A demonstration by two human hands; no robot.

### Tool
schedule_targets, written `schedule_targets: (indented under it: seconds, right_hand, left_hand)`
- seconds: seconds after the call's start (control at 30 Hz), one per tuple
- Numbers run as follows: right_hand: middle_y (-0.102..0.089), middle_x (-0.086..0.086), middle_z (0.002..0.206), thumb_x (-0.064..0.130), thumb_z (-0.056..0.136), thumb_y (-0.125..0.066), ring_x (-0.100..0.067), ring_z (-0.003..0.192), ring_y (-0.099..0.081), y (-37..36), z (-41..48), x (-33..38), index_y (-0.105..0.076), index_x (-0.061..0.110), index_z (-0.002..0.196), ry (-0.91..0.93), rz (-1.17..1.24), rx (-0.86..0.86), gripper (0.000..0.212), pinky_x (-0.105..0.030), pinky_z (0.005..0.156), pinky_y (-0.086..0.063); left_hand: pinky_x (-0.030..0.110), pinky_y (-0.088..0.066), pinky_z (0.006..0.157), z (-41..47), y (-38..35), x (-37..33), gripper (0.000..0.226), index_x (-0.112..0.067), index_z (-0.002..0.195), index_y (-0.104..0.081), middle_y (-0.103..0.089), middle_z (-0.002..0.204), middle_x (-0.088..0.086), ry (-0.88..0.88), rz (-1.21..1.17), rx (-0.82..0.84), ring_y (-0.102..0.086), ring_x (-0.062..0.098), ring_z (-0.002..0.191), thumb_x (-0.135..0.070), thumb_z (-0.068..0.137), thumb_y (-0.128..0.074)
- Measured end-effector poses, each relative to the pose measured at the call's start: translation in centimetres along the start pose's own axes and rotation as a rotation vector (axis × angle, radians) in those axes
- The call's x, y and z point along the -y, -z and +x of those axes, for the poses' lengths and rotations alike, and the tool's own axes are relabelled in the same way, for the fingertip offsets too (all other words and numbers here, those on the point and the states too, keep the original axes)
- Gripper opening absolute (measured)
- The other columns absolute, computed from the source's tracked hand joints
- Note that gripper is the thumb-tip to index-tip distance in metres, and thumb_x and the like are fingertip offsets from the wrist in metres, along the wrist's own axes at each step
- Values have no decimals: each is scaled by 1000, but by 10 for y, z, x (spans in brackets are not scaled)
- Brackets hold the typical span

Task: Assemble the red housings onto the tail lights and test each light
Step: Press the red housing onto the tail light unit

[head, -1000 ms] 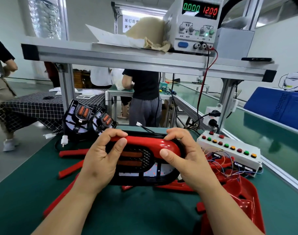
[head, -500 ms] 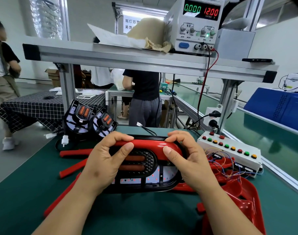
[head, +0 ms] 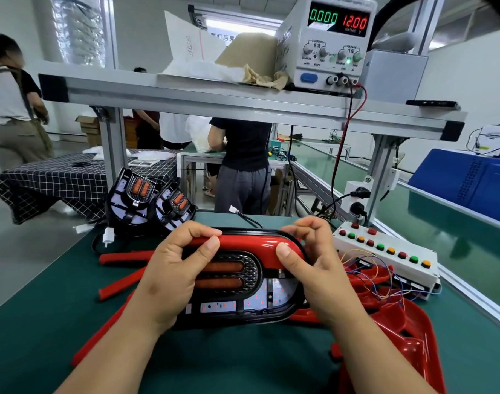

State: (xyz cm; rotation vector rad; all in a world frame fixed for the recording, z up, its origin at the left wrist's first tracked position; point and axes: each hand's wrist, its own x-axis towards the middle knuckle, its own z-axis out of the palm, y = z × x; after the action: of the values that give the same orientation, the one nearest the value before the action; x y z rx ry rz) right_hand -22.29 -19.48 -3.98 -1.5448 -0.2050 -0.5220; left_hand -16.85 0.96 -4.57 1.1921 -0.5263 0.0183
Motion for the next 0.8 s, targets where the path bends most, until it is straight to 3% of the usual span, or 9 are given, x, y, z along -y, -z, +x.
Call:
schedule_targets:
  seconds: [0.1,0.17,0.4,0.47,0.57,0.67,0.8]
  right_hand:
    - [-69,-14,105,20,75,-79,-27,89,-68,-2,0,4,-62,12,113,-249,303,77,42,-37,80,-58]
    - [-70,-21,103,19,73,-74,-31,88,-68,-4,0,4,-66,1,111,-317,396,114,42,-40,82,-58]
    - [-72,-18,92,15,69,-71,-28,77,-70,-4,2,3,-73,5,97,-317,474,78,29,-38,74,-59]
    - [-73,-17,90,14,70,-71,-27,75,-71,-4,2,3,-74,7,93,-311,487,78,25,-35,68,-58]
    - [-73,-15,89,17,69,-73,-25,75,-70,-5,2,2,-76,11,91,-292,455,90,22,-36,73,-59]
    - [-72,-16,93,22,67,-76,-26,78,-69,-5,2,1,-75,11,93,-277,418,86,28,-41,81,-57]
    - [-73,-17,92,21,69,-76,-26,77,-71,-6,1,2,-75,12,92,-254,418,94,25,-38,74,-59]
  left_hand:
    - [51,-59,63,-2,1,0,12,-19,92,-68,-71,93,16,-16,-16,21,-72,44,83,-24,82,-64]
    - [49,-60,62,-3,1,0,12,-20,92,-68,-72,90,10,-25,-10,35,-72,42,82,-23,82,-62]
    - [46,-60,59,-5,-6,-4,38,-48,109,-58,-74,94,8,19,-48,26,-73,40,80,-24,80,-61]
    - [47,-60,59,-5,-6,-5,28,-39,103,-60,-74,91,10,40,-62,-1,-72,42,82,-24,79,-62]
    - [48,-59,59,-5,-6,-3,16,-33,92,-59,-74,87,12,56,-62,-23,-72,43,81,-24,79,-61]
    - [47,-59,59,-4,-7,-4,14,-33,90,-59,-74,88,14,68,-52,-30,-72,43,80,-24,79,-61]
    - [47,-59,58,-4,-6,-5,15,-31,93,-57,-74,88,16,78,-54,-33,-72,43,79,-23,80,-60]
